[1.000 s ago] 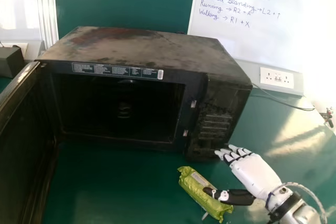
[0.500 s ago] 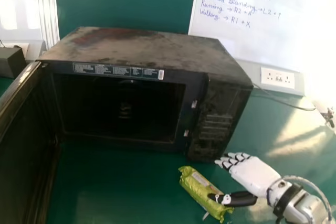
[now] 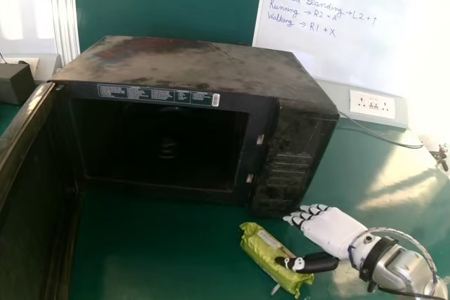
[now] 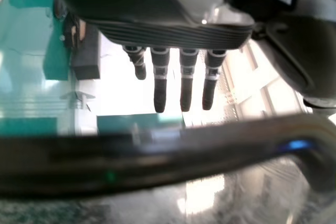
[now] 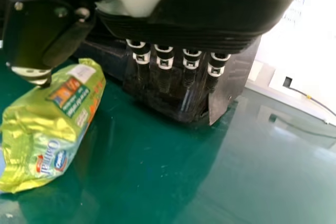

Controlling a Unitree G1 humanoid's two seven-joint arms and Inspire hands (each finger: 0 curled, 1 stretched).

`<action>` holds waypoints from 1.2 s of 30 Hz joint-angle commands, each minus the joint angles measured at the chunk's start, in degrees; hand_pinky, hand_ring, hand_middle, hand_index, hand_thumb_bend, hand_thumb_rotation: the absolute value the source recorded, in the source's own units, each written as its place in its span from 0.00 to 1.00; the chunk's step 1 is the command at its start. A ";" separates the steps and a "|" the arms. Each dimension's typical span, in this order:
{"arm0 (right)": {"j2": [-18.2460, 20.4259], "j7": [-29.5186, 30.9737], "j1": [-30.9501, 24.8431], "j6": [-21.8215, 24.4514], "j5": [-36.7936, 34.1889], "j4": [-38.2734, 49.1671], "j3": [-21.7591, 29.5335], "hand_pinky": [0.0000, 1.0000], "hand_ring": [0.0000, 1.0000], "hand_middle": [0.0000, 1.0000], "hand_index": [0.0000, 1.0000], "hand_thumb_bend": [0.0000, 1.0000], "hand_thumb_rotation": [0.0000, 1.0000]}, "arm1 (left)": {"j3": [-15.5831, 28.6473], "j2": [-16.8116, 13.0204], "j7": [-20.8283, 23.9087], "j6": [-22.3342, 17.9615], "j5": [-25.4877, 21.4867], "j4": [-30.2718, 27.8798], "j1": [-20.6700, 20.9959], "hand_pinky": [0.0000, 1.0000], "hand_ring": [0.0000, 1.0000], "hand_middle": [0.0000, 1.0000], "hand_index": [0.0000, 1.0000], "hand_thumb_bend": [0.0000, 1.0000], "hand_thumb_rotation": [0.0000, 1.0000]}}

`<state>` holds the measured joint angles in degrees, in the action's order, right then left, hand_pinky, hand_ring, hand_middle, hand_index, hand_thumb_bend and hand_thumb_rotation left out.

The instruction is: Put biscuit inside oven

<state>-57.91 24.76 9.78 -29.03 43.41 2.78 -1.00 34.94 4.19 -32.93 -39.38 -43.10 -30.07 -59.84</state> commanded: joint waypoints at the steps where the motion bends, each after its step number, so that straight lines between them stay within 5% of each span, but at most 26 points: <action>1: 0.95 -0.24 0.11 1.16 0.46 -0.72 -1.34 0.96 0.98 0.98 1.00 0.82 1.00 | 0.14 0.76 -0.10 -0.88 0.63 -1.39 -1.11 0.93 0.82 0.86 0.86 1.00 0.91; 18: 6.26 -8.62 -4.94 7.77 4.30 1.48 -3.50 0.97 0.99 0.99 0.99 0.87 0.97 | -0.45 -0.06 -0.97 -1.44 2.52 -3.10 -2.78 0.94 0.83 0.88 0.87 1.00 0.95; 36: 7.46 -7.34 -8.48 12.01 2.46 7.23 -1.99 0.97 1.00 1.00 1.00 0.91 0.93 | 1.23 -1.01 -1.24 -3.06 2.77 -0.04 -2.21 0.98 0.84 0.89 0.88 1.00 0.95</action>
<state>-49.99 17.11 1.74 -17.23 46.71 8.77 -3.84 35.39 3.77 -33.94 -41.65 -39.55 -30.78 -61.93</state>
